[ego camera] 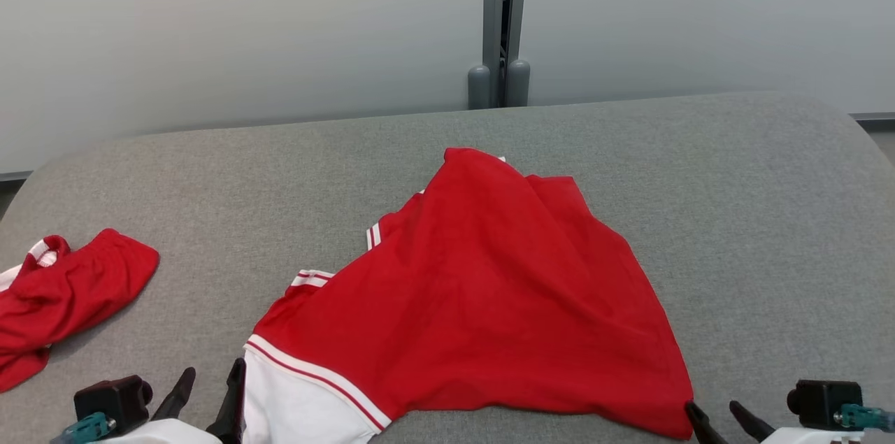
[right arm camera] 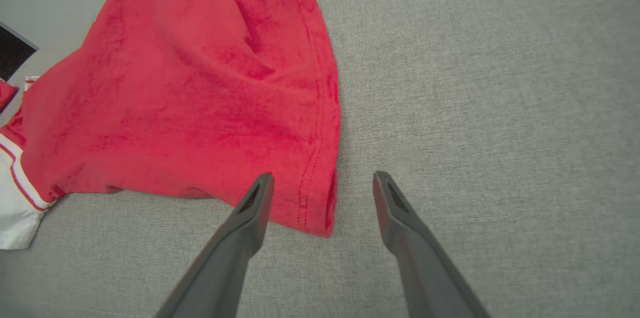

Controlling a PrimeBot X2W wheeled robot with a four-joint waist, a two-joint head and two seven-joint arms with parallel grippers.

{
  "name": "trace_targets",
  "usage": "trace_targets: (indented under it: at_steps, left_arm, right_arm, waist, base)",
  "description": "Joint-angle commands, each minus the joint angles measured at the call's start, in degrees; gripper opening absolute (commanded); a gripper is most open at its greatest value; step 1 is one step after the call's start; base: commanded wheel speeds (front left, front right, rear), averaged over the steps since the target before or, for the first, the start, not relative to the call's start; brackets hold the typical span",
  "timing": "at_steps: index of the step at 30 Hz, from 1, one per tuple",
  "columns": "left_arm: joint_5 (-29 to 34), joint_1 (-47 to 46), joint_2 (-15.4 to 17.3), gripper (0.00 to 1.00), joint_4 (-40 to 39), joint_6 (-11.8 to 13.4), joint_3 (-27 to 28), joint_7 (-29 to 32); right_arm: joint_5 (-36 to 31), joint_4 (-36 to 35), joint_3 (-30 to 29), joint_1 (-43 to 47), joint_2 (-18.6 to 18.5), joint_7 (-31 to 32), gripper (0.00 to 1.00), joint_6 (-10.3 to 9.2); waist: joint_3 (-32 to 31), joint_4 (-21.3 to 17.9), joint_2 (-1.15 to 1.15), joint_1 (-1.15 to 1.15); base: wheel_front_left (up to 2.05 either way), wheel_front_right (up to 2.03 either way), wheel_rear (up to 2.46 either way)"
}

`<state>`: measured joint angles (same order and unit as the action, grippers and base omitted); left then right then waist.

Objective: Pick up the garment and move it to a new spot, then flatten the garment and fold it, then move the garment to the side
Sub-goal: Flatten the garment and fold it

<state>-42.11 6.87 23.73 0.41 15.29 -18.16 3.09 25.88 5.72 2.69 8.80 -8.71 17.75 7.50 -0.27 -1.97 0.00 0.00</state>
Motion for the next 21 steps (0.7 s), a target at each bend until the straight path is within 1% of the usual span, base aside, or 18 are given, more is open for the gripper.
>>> trace_targets:
  at_steps: [1,8,13,18,21]
  left_arm:
    - [-1.25,0.51,-0.03,1.00,-0.85,0.26,0.50,0.88]
    - [-2.43,2.16,3.41,1.00,-3.38,1.13,-1.63,9.47]
    - [-3.02,2.81,5.69,1.00,-4.02,0.81,-3.27,14.88]
    - [-3.03,0.42,5.87,1.00,-2.39,-0.22,-4.62,16.92]
    - [-3.40,-1.62,5.01,1.00,-0.21,-1.97,-5.92,17.75]
  right_arm:
    - [0.76,0.39,0.35,0.15,0.17,0.89,1.00,0.00]
    - [2.33,4.05,1.86,-2.57,0.82,1.38,1.00,0.00]
    - [2.77,6.29,2.67,-4.26,0.49,0.30,1.00,0.00]
    - [3.44,7.54,4.37,-6.05,0.07,-0.25,1.00,0.00]
    - [3.70,8.32,5.40,-7.37,-0.09,-0.35,1.00,-0.01]
  waist:
    - [0.70,0.30,0.00,0.00]
    - [2.95,1.10,0.00,0.00]
    - [4.20,1.55,0.00,0.00]
    - [5.88,1.64,0.00,0.00]
    - [7.01,1.50,0.00,0.00]
  base:
    - [0.00,0.00,0.00]
    - [0.00,0.00,0.00]
    - [0.00,0.00,0.00]
    - [0.00,0.00,0.00]
    - [0.00,0.00,0.00]
